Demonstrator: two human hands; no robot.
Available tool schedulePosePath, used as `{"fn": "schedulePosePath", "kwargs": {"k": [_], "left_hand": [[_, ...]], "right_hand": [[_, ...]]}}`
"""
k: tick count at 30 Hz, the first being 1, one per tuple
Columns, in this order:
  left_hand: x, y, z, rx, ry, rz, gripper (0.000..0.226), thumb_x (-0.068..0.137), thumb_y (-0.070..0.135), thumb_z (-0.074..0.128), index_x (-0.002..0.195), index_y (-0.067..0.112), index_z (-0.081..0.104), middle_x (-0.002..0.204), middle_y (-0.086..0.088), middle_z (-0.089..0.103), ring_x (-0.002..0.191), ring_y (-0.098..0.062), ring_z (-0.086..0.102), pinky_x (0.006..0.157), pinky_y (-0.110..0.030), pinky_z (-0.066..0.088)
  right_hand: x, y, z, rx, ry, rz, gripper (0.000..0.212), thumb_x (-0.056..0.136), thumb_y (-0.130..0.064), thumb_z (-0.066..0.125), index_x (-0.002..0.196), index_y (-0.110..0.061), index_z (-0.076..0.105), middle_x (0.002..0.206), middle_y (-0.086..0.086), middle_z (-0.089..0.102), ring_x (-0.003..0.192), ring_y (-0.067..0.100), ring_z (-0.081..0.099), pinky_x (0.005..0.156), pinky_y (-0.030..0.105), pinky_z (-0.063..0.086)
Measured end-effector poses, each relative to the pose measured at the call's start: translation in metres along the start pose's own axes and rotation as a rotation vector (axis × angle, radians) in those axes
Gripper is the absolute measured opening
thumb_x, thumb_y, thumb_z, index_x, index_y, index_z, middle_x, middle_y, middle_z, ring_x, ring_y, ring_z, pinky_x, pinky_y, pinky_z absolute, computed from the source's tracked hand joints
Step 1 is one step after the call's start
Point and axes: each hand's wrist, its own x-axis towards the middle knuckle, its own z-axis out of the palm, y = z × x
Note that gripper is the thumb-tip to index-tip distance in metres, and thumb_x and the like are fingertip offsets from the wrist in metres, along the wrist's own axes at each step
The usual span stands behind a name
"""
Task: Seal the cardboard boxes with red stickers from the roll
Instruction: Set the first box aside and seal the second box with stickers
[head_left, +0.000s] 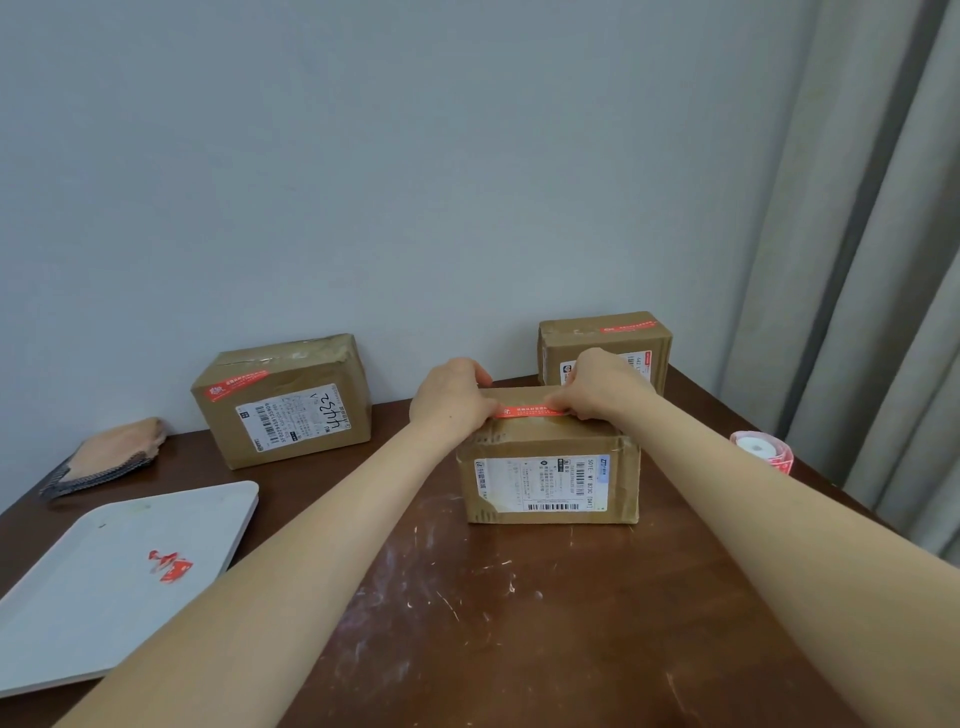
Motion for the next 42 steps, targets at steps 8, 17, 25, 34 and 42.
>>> {"fn": "schedulePosePath", "kwargs": {"k": [8,17,25,34,42], "left_hand": [[0.0,0.0,0.001,0.035,0.006,0.013,0.033,0.081,0.027,0.07,0.112,0.019,0.062,0.109,-0.001,0.063,0.101,-0.018,0.058,0.082,-0.033,0.049],[0.0,0.0,0.002,0.036,-0.007,0.009,0.032,0.081,0.027,0.07,0.111,0.02,0.063,0.108,0.0,0.063,0.101,-0.018,0.059,0.085,-0.036,0.051],[0.004,0.0,-0.001,-0.031,-0.044,-0.032,0.034,0.081,0.029,0.072,0.112,0.017,0.065,0.111,-0.002,0.064,0.102,-0.019,0.06,0.086,-0.034,0.05],[0.005,-0.001,-0.001,-0.038,-0.058,-0.049,0.037,0.078,0.028,0.074,0.112,0.017,0.065,0.11,-0.002,0.064,0.102,-0.018,0.059,0.086,-0.032,0.049],[0.002,0.001,0.001,0.026,-0.043,-0.033,0.036,0.077,0.029,0.073,0.111,0.02,0.063,0.112,-0.002,0.063,0.105,-0.02,0.059,0.09,-0.039,0.05]], "right_hand": [[0.001,0.001,0.001,-0.014,0.0,-0.015,0.027,0.08,-0.029,0.069,0.062,-0.013,0.056,0.059,0.002,0.055,0.058,0.02,0.053,0.064,0.03,0.048],[0.0,0.001,0.0,0.002,-0.033,-0.02,0.021,0.08,-0.028,0.071,0.073,-0.01,0.063,0.067,0.005,0.059,0.061,0.019,0.055,0.063,0.03,0.047],[0.002,0.002,-0.009,0.186,-0.096,0.004,0.034,0.085,-0.027,0.067,0.058,-0.011,0.054,0.05,0.003,0.051,0.042,0.013,0.04,0.05,0.025,0.035],[0.0,0.002,-0.005,0.074,-0.054,-0.011,0.027,0.078,-0.024,0.067,0.057,-0.012,0.053,0.049,0.002,0.051,0.046,0.017,0.045,0.056,0.028,0.039],[-0.003,0.003,0.0,-0.025,-0.01,-0.023,0.035,0.08,-0.028,0.067,0.054,-0.014,0.048,0.051,0.0,0.047,0.049,0.017,0.045,0.054,0.027,0.038]]}}
